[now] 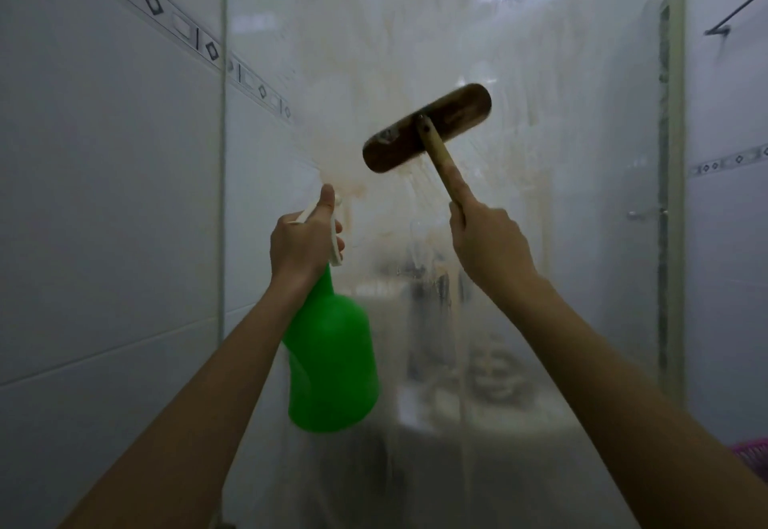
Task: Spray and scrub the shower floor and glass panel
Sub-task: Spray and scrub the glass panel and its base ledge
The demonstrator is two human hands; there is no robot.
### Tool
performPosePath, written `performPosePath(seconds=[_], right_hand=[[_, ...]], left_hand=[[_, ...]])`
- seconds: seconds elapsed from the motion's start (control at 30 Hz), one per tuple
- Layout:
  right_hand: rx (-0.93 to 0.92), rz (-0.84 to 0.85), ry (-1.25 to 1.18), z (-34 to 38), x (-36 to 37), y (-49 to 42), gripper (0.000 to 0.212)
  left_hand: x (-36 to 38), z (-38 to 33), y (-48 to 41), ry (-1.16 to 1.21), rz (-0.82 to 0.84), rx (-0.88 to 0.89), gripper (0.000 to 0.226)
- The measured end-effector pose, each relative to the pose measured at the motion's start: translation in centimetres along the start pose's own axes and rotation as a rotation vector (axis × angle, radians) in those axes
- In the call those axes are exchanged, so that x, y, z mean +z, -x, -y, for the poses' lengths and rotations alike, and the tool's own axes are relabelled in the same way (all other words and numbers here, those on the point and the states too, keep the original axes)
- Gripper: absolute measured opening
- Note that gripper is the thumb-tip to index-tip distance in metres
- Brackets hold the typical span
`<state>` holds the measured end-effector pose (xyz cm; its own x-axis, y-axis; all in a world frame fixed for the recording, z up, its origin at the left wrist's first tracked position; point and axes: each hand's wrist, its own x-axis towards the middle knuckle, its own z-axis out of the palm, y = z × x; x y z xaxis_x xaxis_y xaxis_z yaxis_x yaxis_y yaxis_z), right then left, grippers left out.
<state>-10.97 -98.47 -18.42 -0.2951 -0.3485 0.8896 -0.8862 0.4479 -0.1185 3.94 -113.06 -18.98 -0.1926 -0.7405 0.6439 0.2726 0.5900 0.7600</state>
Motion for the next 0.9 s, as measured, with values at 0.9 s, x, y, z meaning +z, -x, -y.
performPosePath(seconds=[0.9], right_hand=[[-0.136,0.172,0.070,7.7,6.3,3.4,0.065]], left_hand=[[-9.2,1.1,0.0,0.124,0.017,0.039,0.043]])
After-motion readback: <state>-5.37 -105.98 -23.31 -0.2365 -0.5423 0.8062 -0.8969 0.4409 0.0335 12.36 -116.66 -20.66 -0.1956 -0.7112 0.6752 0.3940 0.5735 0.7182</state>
